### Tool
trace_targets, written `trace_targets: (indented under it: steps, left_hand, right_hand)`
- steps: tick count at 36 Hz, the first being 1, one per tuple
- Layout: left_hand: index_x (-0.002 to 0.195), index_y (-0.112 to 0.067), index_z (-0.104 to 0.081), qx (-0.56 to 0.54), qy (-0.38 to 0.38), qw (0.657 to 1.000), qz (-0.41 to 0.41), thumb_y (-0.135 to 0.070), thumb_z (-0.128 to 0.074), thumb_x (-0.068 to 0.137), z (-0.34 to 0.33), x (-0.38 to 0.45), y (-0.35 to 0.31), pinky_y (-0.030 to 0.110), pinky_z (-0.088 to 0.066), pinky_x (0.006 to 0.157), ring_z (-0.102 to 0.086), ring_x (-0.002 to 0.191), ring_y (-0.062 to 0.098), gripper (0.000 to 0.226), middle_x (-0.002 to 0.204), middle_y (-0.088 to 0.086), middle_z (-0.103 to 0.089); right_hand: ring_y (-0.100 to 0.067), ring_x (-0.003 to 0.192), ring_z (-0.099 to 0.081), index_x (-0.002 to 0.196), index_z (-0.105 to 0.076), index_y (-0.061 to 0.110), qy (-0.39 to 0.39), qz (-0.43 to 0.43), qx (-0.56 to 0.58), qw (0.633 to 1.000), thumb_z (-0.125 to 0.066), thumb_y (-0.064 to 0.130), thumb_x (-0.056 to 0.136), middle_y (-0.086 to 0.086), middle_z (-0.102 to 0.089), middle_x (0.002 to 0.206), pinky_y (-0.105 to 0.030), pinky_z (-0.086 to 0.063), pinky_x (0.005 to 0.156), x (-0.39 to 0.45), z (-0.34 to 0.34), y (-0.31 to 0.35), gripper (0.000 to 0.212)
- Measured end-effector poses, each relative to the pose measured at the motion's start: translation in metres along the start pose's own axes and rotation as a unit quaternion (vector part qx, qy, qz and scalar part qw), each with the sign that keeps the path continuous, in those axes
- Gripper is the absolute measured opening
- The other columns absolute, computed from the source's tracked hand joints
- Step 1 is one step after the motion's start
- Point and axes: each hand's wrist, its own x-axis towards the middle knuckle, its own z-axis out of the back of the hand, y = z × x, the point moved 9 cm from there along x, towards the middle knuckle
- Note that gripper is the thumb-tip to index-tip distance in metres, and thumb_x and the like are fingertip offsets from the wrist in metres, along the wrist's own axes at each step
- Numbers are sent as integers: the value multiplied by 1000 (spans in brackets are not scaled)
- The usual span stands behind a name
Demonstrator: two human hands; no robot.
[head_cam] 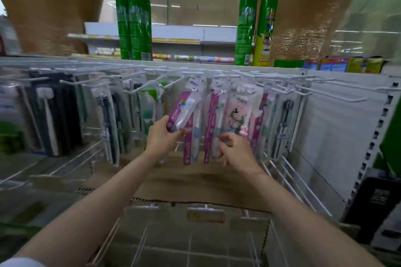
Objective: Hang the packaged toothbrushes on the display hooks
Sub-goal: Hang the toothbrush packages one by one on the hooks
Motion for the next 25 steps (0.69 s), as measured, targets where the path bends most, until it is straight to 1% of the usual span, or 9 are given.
trace_targets:
  steps: [2,5,7,9,10,13,14,19,25]
  left_hand:
    - [89,-13,-62,14,0,1000,11,-43,-77,71,-1,-1,4,40,-51,71,-63,76,20,38,79,3,-68]
    - [96,-14,-57,1,20,999,36,-42,-80,68,-7,-7,6,44,-54,76,-65,81,18,46,87,3,-68]
    - [102,-15,-52,-23,43,997,54,-41,-81,65,-13,-12,3,38,-55,77,-64,83,13,53,91,-3,-66]
    - [106,-18,-49,-44,58,996,56,-42,-82,64,-18,-17,-2,30,-53,77,-62,84,8,58,94,-9,-64]
    - [108,-19,-47,-53,64,995,51,-42,-81,65,-20,-19,-6,26,-51,74,-61,85,5,60,95,-11,-62]
    - [114,-21,-45,-62,89,993,44,-44,-73,74,-30,-22,-12,20,-45,71,-59,87,3,54,98,-12,-61]
    - [116,-20,-45,-68,93,992,45,-44,-68,78,-33,-22,-13,21,-45,71,-59,88,5,50,101,-10,-61]
    - [109,-15,-50,-84,70,993,54,-39,-56,90,-36,-18,-14,27,-52,74,-63,90,11,31,101,-3,-63]
    - [98,-14,-52,7,26,999,43,-38,-56,90,-30,-5,-11,37,-53,77,-62,85,18,25,91,0,-62]
  right_hand:
    - [-13,47,-56,109,-52,11,-35,4,-7,999,-56,20,93,-6,-63,74,-31,-51,53,1,10,1,19]
    - [-19,65,-59,109,-47,13,-51,-10,-12,999,-63,27,88,0,-59,74,-40,-53,70,6,17,-4,29]
    - [-19,78,-62,116,-45,15,-34,-29,-5,999,-65,29,87,4,-59,78,-39,-54,77,9,15,-9,38]
    - [-22,94,-65,124,-45,18,-13,-44,-1,999,-66,32,86,-1,-65,98,-42,-54,85,11,10,-14,46]
    - [-22,94,-65,128,-45,19,-6,-49,-2,999,-66,33,86,-4,-66,106,-41,-55,83,11,8,-15,49]
    - [-13,69,-63,123,-53,15,7,-46,-6,999,-65,33,87,-5,-67,99,-20,-48,56,6,5,-13,42]
    - [-11,65,-62,117,-56,14,8,-38,-6,999,-65,34,86,-4,-67,96,-18,-45,52,4,5,-11,38]
    - [-5,64,-60,96,-56,19,31,-16,-4,999,-61,33,90,4,-63,84,-12,-42,49,-1,3,-2,16]
    - [-4,48,-55,93,-61,15,30,-9,-19,999,-59,31,91,2,-61,64,-20,-45,50,1,7,4,16]
